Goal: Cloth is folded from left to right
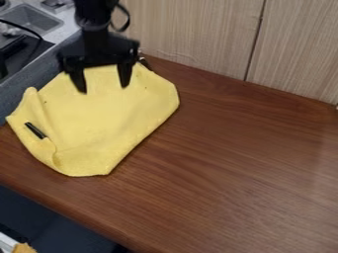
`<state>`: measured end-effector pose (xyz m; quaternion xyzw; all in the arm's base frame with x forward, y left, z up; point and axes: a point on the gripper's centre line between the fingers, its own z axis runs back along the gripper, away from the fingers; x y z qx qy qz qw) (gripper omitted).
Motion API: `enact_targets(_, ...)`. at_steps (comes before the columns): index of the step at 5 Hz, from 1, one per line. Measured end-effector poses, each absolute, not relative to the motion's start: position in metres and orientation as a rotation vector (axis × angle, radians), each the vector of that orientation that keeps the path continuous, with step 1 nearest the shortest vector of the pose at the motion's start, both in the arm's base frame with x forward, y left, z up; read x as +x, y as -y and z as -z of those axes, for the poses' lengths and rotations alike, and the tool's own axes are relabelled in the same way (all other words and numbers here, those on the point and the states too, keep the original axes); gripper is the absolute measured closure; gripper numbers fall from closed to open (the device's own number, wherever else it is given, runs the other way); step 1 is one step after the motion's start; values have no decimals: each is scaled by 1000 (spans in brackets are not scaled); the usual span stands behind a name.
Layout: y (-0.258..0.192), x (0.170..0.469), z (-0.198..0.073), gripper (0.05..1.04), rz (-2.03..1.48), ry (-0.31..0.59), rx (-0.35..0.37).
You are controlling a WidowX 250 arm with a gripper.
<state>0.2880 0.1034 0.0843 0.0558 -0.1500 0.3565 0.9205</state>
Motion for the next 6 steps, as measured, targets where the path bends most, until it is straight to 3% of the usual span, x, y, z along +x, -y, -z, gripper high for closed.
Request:
enact_targets(2, -127, 234, -59, 84, -873, 322, 79)
enact_targets(5, -137, 205, -13, 84, -848, 264, 163)
enact_targets(6, -141, 193, -3, 131, -882, 242, 165)
